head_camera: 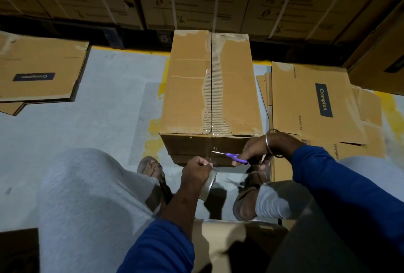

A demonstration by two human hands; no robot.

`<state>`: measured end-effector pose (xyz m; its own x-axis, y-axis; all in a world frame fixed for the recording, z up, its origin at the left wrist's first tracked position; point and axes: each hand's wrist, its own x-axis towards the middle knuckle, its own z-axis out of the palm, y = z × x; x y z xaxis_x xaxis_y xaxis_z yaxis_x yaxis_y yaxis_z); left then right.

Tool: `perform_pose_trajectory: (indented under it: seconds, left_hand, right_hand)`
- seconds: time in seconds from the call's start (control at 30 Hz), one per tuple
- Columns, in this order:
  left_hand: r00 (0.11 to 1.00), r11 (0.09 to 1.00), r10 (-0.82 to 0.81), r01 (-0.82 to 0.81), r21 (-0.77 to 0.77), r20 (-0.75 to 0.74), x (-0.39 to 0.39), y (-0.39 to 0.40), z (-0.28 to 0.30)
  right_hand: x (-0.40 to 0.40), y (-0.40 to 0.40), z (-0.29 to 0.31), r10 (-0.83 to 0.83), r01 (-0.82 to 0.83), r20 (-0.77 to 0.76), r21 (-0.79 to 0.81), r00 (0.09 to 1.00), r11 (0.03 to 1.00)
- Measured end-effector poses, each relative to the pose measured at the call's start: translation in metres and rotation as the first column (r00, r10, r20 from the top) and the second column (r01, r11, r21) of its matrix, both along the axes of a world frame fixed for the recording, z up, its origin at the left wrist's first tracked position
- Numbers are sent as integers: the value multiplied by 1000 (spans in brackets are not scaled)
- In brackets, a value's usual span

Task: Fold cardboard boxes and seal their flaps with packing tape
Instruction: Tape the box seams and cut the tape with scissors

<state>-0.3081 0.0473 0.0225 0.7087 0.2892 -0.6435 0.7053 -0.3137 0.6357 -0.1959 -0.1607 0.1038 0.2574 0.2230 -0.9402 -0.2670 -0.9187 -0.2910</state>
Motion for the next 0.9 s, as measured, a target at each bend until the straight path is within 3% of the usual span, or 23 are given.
perform_pose_trajectory:
  seconds: [0.67,0.9]
  left_hand:
    - [1000,1000,13,-13,11,3,0,0,4]
    - [954,942,-259,283,181,-149,-11,9,3]
  right_hand:
    - [-3,17,-32,-41,34,100,74,994,997]
    - [-9,24,-47,59,-67,191,34,980,997]
